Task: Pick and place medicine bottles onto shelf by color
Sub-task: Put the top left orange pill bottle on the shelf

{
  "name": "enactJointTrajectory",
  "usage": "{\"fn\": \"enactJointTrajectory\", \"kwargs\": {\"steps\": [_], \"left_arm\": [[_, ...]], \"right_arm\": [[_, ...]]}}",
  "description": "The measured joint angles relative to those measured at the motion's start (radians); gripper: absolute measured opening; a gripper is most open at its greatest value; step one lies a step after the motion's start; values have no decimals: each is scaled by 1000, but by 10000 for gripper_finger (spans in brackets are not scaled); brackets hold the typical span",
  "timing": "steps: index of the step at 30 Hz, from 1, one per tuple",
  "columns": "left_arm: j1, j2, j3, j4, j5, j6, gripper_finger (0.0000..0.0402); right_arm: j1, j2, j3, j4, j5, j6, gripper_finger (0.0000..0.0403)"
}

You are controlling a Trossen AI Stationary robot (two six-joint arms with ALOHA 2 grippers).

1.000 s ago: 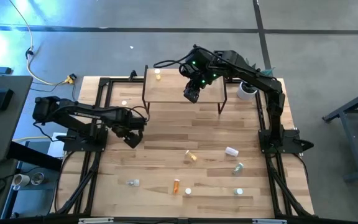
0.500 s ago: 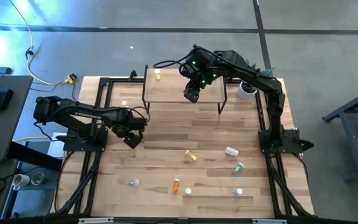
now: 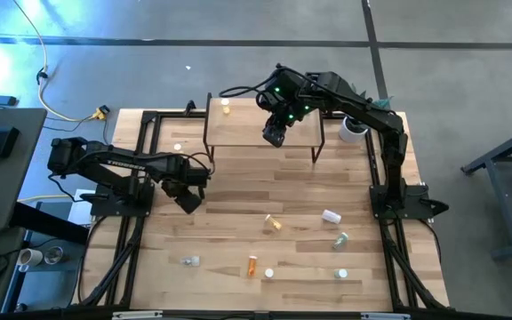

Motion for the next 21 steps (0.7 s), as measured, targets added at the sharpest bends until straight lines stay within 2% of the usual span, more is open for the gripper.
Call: {"fn": "enactJointTrajectory", "kwargs": {"steps": [9, 21], "left_arm": [[0, 0, 65, -10, 52, 100, 112], [0, 0, 344, -163, 35, 283, 116]], "right_arm": [[0, 0, 0, -9, 0, 26, 149], [0, 0, 0, -29, 0, 63, 149]]}}
